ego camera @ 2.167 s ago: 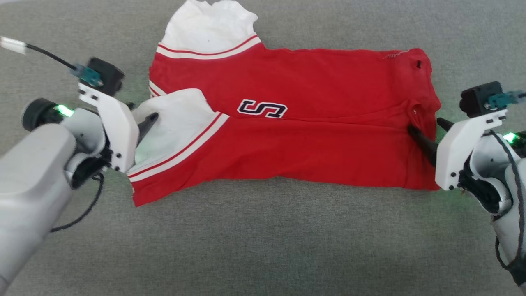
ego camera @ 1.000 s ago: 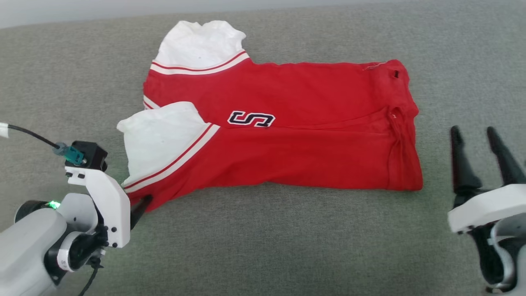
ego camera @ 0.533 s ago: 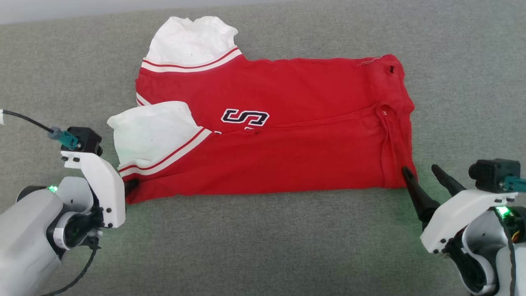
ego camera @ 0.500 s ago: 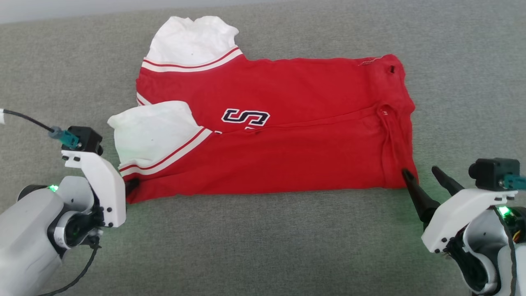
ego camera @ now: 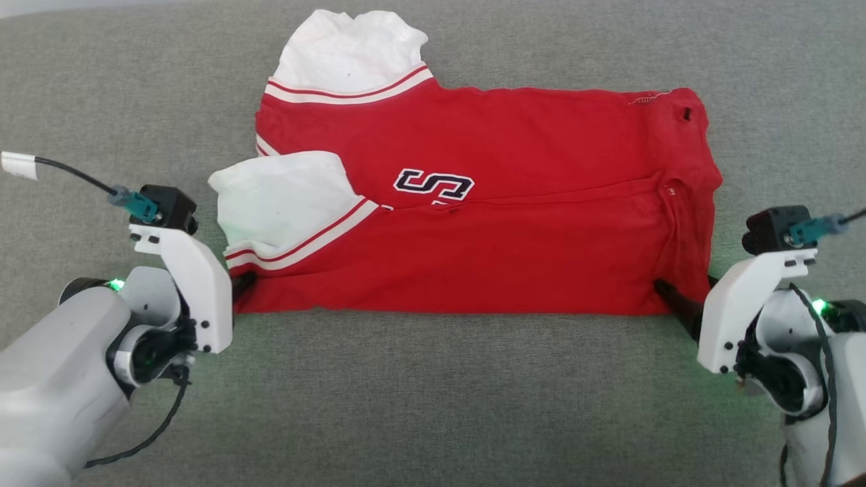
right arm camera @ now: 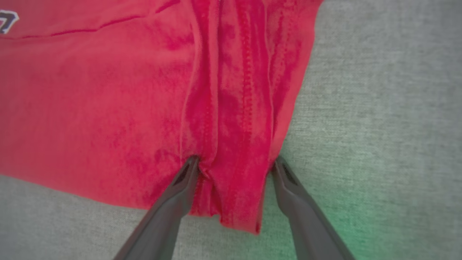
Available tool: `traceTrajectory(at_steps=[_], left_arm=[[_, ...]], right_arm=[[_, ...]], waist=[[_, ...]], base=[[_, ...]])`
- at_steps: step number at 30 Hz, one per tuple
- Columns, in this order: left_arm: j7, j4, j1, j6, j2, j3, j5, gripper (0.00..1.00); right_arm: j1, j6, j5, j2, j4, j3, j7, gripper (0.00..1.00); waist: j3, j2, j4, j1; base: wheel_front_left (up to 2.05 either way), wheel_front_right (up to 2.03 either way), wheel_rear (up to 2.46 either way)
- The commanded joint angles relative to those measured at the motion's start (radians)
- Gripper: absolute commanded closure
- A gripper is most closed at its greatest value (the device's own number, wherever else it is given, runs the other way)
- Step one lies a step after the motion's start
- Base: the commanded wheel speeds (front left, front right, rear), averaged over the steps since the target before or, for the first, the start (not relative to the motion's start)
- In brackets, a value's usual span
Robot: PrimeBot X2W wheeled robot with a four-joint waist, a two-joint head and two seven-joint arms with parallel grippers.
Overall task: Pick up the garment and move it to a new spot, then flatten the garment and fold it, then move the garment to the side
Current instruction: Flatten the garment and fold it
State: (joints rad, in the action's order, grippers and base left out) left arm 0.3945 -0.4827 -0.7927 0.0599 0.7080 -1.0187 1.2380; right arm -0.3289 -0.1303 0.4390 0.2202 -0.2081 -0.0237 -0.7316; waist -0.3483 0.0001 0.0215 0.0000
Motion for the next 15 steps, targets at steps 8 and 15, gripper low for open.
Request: traceTrajectory(at_steps=[8,15], left_arm=[[0.007,-0.012,0.010,-0.009,-0.014,-0.016,-0.004,1.00],[0.027,0.076,0.039,0.044,0.057,0.005,0.021,1.00]], right_arm=[[0.010,0.000,0.031,0.046,-0.056,-0.053,-0.110,1.00],[0.035,0.000,0.073,0.103,0.079,-0.018,-0.194,1.00]], waist=[[0.024,-0.0001,0.027,0.0000],[0.063,-0.0001,0.041,0.0000]], base=[[0.00,0.00,0.00],[0.00,0.00,0.00]])
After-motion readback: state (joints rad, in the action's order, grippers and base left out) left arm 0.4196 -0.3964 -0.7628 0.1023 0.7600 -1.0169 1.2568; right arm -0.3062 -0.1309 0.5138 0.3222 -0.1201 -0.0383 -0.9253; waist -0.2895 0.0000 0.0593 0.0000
